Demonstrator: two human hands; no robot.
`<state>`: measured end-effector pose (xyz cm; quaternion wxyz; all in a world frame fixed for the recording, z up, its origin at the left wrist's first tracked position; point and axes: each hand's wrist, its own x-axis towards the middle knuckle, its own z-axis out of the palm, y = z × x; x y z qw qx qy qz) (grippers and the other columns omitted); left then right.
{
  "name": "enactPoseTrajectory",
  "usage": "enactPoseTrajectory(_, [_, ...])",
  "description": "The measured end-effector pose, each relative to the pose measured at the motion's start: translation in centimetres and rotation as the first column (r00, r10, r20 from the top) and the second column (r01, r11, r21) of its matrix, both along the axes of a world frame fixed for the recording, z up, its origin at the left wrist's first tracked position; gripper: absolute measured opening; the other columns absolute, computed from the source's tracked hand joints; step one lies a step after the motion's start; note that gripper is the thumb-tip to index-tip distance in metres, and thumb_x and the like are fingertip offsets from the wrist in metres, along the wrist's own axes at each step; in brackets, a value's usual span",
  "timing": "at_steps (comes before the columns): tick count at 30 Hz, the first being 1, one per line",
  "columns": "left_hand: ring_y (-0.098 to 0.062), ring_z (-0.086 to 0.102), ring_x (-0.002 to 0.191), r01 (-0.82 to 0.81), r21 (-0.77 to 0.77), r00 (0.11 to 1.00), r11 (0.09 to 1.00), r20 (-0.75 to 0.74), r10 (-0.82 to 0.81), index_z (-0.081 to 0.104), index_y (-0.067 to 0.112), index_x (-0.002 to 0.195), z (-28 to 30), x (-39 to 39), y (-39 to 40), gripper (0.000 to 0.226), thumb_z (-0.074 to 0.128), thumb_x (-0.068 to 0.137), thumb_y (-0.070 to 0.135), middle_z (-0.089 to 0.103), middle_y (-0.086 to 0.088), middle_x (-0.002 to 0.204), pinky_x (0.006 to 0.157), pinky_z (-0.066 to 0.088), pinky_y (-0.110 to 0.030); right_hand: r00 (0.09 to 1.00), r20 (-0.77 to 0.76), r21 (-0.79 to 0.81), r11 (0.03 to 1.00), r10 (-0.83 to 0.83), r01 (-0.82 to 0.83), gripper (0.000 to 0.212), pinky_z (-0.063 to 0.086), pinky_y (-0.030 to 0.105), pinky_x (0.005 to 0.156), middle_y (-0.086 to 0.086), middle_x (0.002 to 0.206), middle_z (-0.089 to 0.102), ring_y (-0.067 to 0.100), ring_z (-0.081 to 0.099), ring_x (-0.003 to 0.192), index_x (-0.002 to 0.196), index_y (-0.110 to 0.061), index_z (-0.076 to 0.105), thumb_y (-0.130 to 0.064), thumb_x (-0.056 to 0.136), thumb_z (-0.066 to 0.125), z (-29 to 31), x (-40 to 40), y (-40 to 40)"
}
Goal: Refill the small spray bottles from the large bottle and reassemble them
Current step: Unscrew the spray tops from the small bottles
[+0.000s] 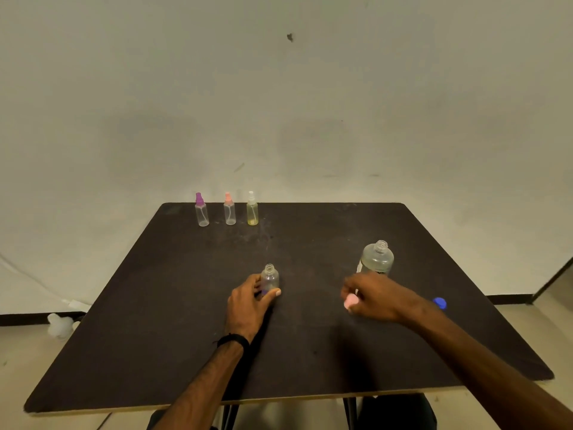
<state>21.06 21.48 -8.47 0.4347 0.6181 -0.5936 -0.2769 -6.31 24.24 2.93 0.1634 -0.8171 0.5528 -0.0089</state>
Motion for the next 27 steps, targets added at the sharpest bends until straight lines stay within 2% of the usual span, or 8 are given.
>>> enactPoseTrajectory(4, [-0.007,0.064,0.101,0.004,0.01,1.0,1.0,0.002,-0.004,0.064,0.019,0.122,0.0,0.0,-0.1,0.051,0.081,0.079,0.039,0.071,0.0,0.118,0.087,0.052,-0.021,0.993,-0.061,0.121,0.987,-0.098,0.104,0.018,0.048,0.024,0.09,-0.009,0.106,0.061,0.007,0.056,0.099,0.102,-0.028,0.061,-0.03,0.086,0.067,-1.0,-3.0,1.3])
enactPoseTrajectory(8, [-0.008,0.064,0.103,0.013,0.01,1.0,1.0,0.004,-0.013,0.063,0.019,0.124,-0.1,0.0,-0.2,0.052,0.081,0.079,0.04,0.071,0.0,0.119,0.09,0.053,-0.024,0.989,-0.095,0.182,0.975,-0.112,0.127,0.023,0.043,0.018,0.087,-0.008,0.113,0.058,0.007,0.054,0.104,0.11,-0.027,0.059,-0.028,0.088,0.066,-2.0,-4.1,2.0])
enactPoseTrajectory(12, [-0.009,0.065,0.105,0.026,0.022,1.0,0.999,0.0,-0.026,0.062,0.02,0.125,-0.2,0.1,-0.2,0.053,0.08,0.08,0.039,0.07,0.0,0.121,0.092,0.054,-0.026,0.987,-0.116,0.214,0.967,-0.113,0.136,0.026,0.038,0.011,0.076,-0.011,0.111,0.052,0.005,0.05,0.103,0.115,-0.027,0.056,-0.029,0.09,0.064,-2.8,-4.3,2.6])
enactPoseTrajectory(14, [-0.005,0.063,0.101,0.03,0.024,1.0,0.999,0.0,-0.03,0.062,0.02,0.125,-0.2,0.0,-0.2,0.053,0.08,0.08,0.04,0.07,0.002,0.12,0.086,0.051,-0.018,0.986,-0.12,0.208,0.968,-0.114,0.137,0.027,0.039,0.012,0.079,-0.011,0.114,0.052,0.004,0.049,0.106,0.115,-0.029,0.055,-0.031,0.09,0.064,-3.1,-4.4,2.8])
enactPoseTrajectory(16, [0.0,0.06,0.096,0.035,0.027,0.999,0.999,0.01,-0.035,0.063,0.021,0.123,0.0,0.0,-0.1,0.051,0.079,0.08,0.041,0.07,0.004,0.118,0.08,0.046,-0.011,0.985,-0.124,0.189,0.972,-0.121,0.143,0.026,0.041,0.018,0.09,-0.011,0.12,0.052,0.005,0.047,0.111,0.113,-0.035,0.053,-0.034,0.089,0.064,-3.3,-4.5,2.9])
enactPoseTrajectory(19, [0.001,0.06,0.092,0.032,0.034,0.999,0.999,0.016,-0.033,0.063,0.022,0.121,0.1,0.0,-0.1,0.049,0.079,0.08,0.042,0.07,0.008,0.113,0.078,0.045,-0.01,0.986,-0.117,0.162,0.977,-0.119,0.137,0.027,0.04,0.023,0.1,-0.011,0.126,0.049,0.007,0.045,0.119,0.113,-0.039,0.052,-0.037,0.088,0.065,-3.4,-4.5,2.8])
enactPoseTrajectory(22, [0.009,0.057,0.086,0.035,0.043,0.999,0.998,0.018,-0.036,0.063,0.023,0.121,0.3,-0.1,0.1,0.047,0.079,0.08,0.042,0.064,0.017,0.105,0.072,0.041,-0.003,0.986,-0.12,0.15,0.98,-0.116,0.134,0.032,0.038,0.025,0.103,-0.011,0.131,0.047,0.007,0.043,0.122,0.118,-0.037,0.052,-0.038,0.089,0.064,-3.4,-4.5,2.6])
enactPoseTrajectory(27, [0.013,0.057,0.084,0.031,0.034,0.999,0.999,0.029,-0.032,0.064,0.026,0.12,0.3,0.0,0.1,0.046,0.079,0.08,0.044,0.061,0.023,0.099,0.071,0.043,-0.004,0.986,-0.085,0.143,0.978,-0.143,0.154,0.025,0.039,0.023,0.101,-0.012,0.127,0.05,0.005,0.046,0.117,0.109,-0.043,0.049,-0.038,0.089,0.063,-3.5,-4.6,2.5])
